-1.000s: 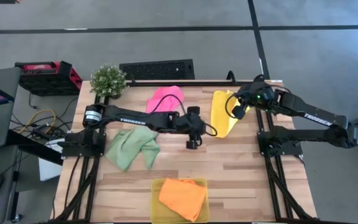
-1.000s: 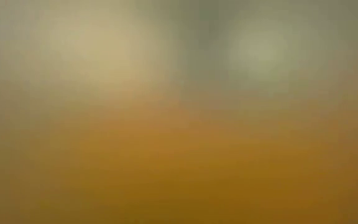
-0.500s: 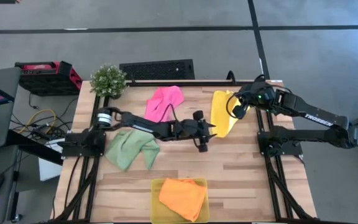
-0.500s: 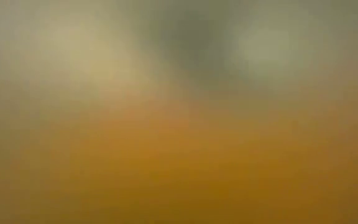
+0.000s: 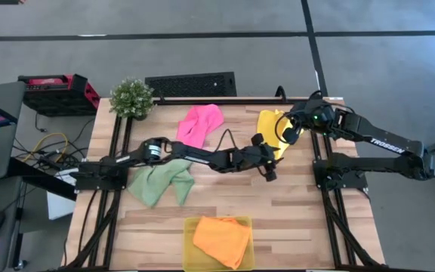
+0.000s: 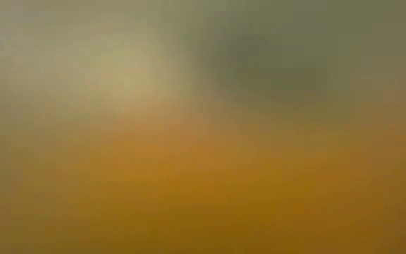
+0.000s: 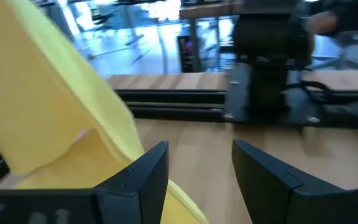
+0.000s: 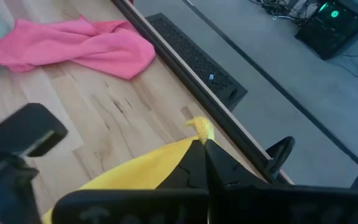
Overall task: Fold microfiber towels
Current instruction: Fold the yellow microfiber cloth
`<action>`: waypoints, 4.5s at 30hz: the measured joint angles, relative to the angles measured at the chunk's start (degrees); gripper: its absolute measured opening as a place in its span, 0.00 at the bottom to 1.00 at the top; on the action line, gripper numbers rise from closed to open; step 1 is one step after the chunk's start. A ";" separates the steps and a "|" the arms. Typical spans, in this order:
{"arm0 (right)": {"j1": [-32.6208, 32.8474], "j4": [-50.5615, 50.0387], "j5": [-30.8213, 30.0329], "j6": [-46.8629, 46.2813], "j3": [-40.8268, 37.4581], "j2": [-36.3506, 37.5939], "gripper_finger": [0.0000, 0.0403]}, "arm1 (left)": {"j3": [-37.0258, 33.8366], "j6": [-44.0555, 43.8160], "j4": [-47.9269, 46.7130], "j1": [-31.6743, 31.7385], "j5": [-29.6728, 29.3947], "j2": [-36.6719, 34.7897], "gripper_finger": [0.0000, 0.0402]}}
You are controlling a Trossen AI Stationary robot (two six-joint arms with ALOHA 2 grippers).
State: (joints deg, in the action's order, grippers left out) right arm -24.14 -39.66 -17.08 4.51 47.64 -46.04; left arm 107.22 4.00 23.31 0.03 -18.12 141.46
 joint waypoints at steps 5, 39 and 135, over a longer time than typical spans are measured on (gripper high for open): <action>0.00 0.00 0.00 0.47 0.00 0.00 0.01 | 3.72 -2.00 -6.16 0.02 -6.39 1.37 0.42; -0.02 1.53 -1.07 3.07 5.32 -0.02 0.01 | 3.71 -1.76 -9.63 2.34 3.84 4.99 0.42; -0.02 1.57 -10.45 0.85 11.21 -0.69 0.01 | 3.74 1.65 -68.26 9.95 -14.53 -33.50 0.00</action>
State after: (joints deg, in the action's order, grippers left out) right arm -24.16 -38.09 -27.53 5.36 58.85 -46.73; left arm 110.96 5.66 -44.96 9.98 -32.65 107.96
